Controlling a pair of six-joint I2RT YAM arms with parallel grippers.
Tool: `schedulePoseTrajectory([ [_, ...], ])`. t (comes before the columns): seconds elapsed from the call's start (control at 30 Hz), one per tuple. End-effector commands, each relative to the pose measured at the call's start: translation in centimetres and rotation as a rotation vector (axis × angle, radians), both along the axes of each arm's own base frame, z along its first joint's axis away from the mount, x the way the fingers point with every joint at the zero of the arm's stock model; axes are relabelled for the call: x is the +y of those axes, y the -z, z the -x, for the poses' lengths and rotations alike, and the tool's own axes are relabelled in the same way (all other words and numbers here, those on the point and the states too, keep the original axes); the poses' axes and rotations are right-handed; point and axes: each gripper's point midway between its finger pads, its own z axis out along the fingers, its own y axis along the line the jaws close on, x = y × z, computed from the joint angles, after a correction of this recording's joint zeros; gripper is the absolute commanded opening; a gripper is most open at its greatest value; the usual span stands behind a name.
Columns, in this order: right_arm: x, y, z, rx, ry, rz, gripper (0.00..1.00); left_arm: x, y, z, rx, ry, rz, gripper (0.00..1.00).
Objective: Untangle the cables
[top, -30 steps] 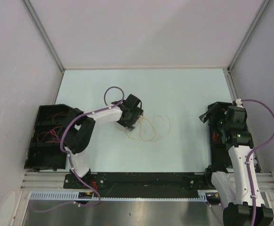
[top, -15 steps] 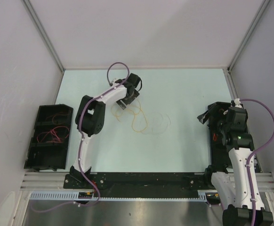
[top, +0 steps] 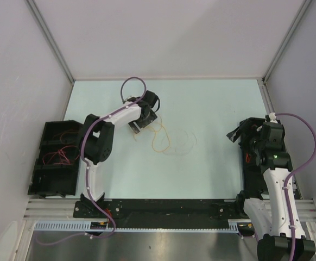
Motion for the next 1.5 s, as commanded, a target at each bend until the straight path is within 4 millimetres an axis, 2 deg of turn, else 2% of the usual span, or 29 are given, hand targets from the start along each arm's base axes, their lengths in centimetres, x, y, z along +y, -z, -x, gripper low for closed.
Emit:
schedulePoseTrajectory([
  [0.0, 0.2, -0.9, -0.2, -0.041, -0.032, 0.016, 1.0, -2.4, -0.4, -0.6, -0.026, -0.026, 0.109, 0.88],
  [0.3, 0.3, -0.7, 0.1, -0.036, -0.042, 0.024, 1.0, -4.1, 1.9, -1.9, 0.019, -0.093, 0.148, 0.88],
  [0.33, 0.3, -0.7, 0.0, -0.04, -0.045, 0.022, 1.0, -4.4, 1.3, -2.7, 0.003, -0.102, 0.153, 0.88],
  [0.37, 0.3, -0.7, 0.0, -0.04, -0.046, 0.023, 1.0, -4.2, 2.1, -2.4, 0.029, -0.115, 0.134, 0.88],
  [0.47, 0.4, -0.7, -0.1, -0.041, -0.051, 0.023, 0.99, -4.7, 1.9, -3.1, 0.034, -0.126, 0.143, 0.88],
  [0.5, 0.4, -0.8, -0.1, -0.044, -0.052, 0.026, 1.0, -4.7, 2.8, -3.1, 0.055, -0.126, 0.132, 0.88],
  [0.53, 0.4, -0.7, 0.0, -0.043, -0.054, 0.028, 1.0, -5.1, 2.1, -3.8, 0.041, -0.125, 0.14, 0.87],
  [0.6, 0.3, -0.7, 0.0, -0.041, -0.054, 0.029, 1.0, -4.8, 2.6, -3.3, 0.082, -0.129, 0.105, 0.82],
  [0.63, 0.4, -0.7, -0.1, -0.043, -0.056, 0.028, 1.0, -4.9, 2.9, -3.3, 0.093, -0.127, 0.095, 0.78],
  [0.7, 0.5, -0.6, -0.1, -0.043, -0.06, 0.021, 1.0, -4.9, 3.8, -2.7, 0.126, -0.119, 0.082, 0.58],
  [0.73, 0.6, -0.4, -0.1, -0.041, -0.062, 0.019, 1.0, -4.8, 4.6, -2.2, 0.148, -0.118, 0.073, 0.47],
  [0.77, 0.6, -0.5, -0.1, -0.044, -0.064, 0.016, 1.0, -4.9, 4.9, -2.0, 0.163, -0.115, 0.084, 0.29],
  [0.87, 0.7, -0.4, -0.1, -0.043, -0.07, 0.017, 1.0, -5.0, 5.6, -1.5, 0.18, -0.094, 0.083, 0.0],
  [0.93, 0.7, -0.4, 0.0, -0.045, -0.072, 0.017, 1.0, -4.9, 5.7, -1.3, 0.177, -0.067, 0.079, 0.0],
  [1.03, 0.8, -0.4, 0.0, -0.043, -0.077, 0.019, 1.0, -4.8, 4.1, -1.8, 0.125, -0.014, 0.078, 0.0],
  [1.07, 0.8, -0.4, 0.0, -0.043, -0.077, 0.019, 1.0, -5.1, 2.2, -2.5, 0.075, 0.004, 0.092, 0.0],
  [1.17, 0.9, -0.6, 0.0, -0.048, -0.076, 0.007, 1.0, -4.4, -0.9, -3.1, 0.0, 0.061, 0.039, 0.0],
  [1.2, 1.0, -0.6, 0.0, -0.048, -0.08, 0.0, 1.0, -4.2, -3.4, -3.3, -0.048, 0.07, 0.047, 0.0],
  [1.27, 1.2, -0.7, 0.0, -0.05, -0.078, -0.015, 1.0, -3.4, -5.2, -3.1, -0.083, 0.103, 0.017, 0.0],
  [1.3, 1.3, -0.7, 0.0, -0.049, -0.081, -0.024, 1.0, -3.1, -8.0, -3.0, -0.135, 0.11, 0.034, 0.0],
  [1.4, 1.6, -1.1, -0.1, -0.06, -0.084, -0.043, 1.0, -1.9, -10.6, -2.4, -0.187, 0.158, 0.018, 0.0],
  [1.43, 1.6, -1.2, -0.1, -0.063, -0.083, -0.049, 1.0, -1.3, -12.6, -1.9, -0.225, 0.183, 0.014, 0.0],
  [1.47, 1.7, -1.2, -0.1, -0.066, -0.084, -0.052, 1.0, -1.1, -13.5, -1.6, -0.242, 0.204, 0.014, 0.0],
])
